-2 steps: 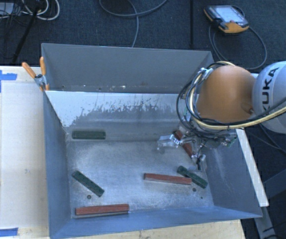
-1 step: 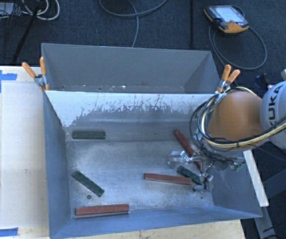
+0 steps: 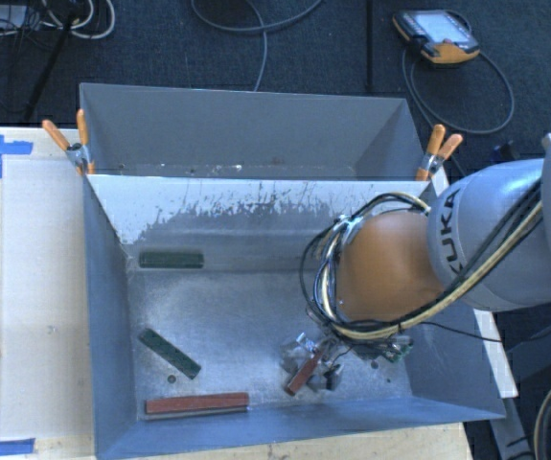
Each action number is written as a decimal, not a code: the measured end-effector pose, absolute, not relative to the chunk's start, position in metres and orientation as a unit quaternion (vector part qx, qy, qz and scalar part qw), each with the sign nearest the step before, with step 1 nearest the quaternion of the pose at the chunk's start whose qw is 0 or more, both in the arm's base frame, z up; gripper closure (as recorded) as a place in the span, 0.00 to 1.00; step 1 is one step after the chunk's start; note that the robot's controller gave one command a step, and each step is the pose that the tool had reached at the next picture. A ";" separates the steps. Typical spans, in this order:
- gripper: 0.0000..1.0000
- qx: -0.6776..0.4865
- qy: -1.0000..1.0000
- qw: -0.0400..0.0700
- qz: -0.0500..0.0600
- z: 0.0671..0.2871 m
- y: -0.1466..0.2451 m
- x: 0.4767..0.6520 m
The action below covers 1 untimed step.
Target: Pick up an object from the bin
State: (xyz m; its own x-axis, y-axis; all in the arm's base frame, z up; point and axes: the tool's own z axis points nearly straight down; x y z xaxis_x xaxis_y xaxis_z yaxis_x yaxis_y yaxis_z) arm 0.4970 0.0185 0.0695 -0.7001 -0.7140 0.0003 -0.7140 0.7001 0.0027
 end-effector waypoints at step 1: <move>1.00 0.389 -0.921 0.001 -0.001 0.070 0.018 0.497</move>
Offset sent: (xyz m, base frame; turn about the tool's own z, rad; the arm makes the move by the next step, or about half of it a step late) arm 0.0000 0.0000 0.0000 0.0000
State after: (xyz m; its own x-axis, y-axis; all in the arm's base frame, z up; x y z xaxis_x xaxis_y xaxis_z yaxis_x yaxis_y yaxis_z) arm 0.4970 0.0185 0.0695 -0.6981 -0.7160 0.0003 -0.7160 0.6981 0.0023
